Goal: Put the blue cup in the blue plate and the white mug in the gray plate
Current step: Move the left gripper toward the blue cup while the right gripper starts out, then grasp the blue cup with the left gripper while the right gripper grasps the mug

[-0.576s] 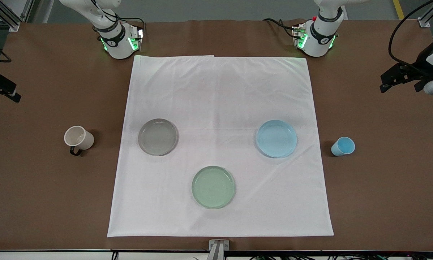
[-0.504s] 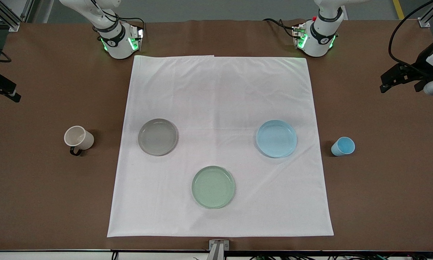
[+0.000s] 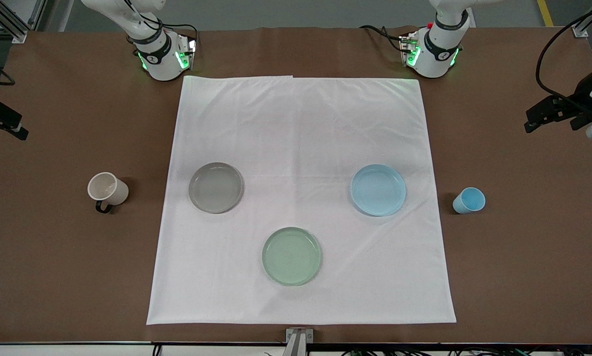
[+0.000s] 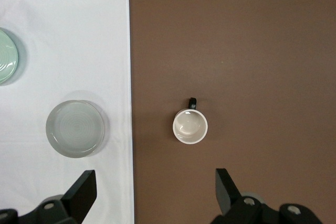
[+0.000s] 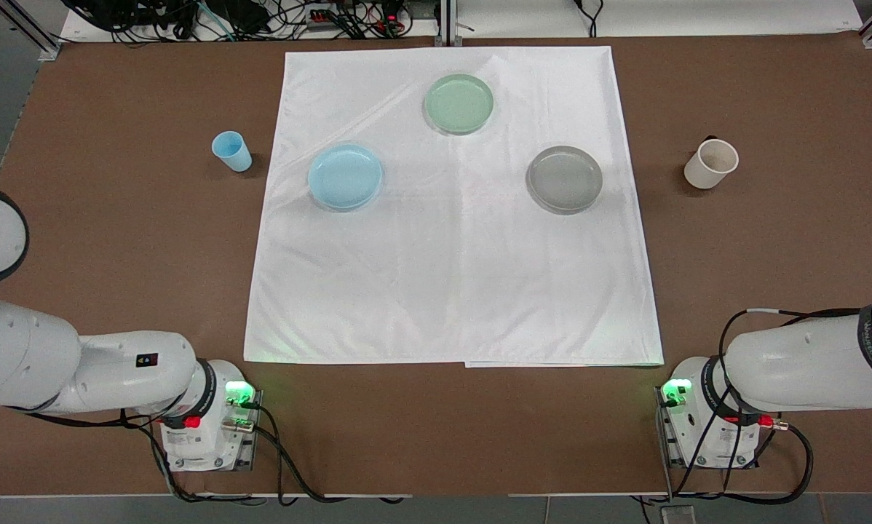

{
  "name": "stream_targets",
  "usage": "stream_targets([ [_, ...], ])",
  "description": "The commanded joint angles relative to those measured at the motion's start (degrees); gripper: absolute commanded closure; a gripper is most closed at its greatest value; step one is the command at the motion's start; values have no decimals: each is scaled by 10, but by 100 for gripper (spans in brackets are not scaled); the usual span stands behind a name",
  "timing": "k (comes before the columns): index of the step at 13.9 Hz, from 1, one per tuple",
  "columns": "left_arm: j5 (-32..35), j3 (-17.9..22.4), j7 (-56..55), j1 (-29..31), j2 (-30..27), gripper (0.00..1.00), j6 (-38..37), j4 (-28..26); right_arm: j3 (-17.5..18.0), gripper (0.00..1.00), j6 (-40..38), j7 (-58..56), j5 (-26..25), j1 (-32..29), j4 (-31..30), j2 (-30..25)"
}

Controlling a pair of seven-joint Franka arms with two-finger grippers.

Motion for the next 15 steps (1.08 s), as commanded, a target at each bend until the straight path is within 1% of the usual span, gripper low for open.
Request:
stream_targets([
  [1, 4, -1, 12, 26, 38, 0, 32, -14, 1, 0, -4, 2, -4, -4, 9, 7],
  [2, 5, -1, 12, 31, 44, 0, 66, -39, 0, 0, -6, 2, -7, -2, 8, 11],
  [3, 5, 0, 12, 32, 45, 0, 116, -81, 0, 0, -8, 2, -7, -3, 5, 26],
  [5, 15, 0, 11, 43, 47, 0, 217, -163, 0, 0, 4, 3, -6, -7, 4, 71],
  [6, 18, 0, 11, 48, 56, 0, 273, -197, 0, 0, 23, 3, -6, -11, 1, 100],
  [7, 18, 0, 11, 49, 70, 0, 314, -221, 0, 0, 47, 2, -6, -20, -8, 128],
  [9, 18, 0, 11, 50, 103, 1, 363, -243, 0, 0, 111, 3, -4, -32, -38, 175],
  [10, 18, 0, 11, 53, 120, 7, 391, -256, 0, 0, 151, 3, -2, -35, -58, 193],
  [11, 18, 0, 11, 57, 136, 15, 419, -264, 0, 0, 189, 3, -2, -36, -81, 208],
  [12, 18, 0, 11, 61, 154, 20, 439, -266, 0, 0, 228, 3, -1, -46, -103, 222],
  [13, 18, 0, 11, 63, 171, 25, 454, -265, 0, 0, 254, 3, -1, -49, -120, 234],
  [15, 18, 0, 8, 62, 193, 37, 473, -265, 1, 0, 305, 4, 1, -49, -163, 242],
])
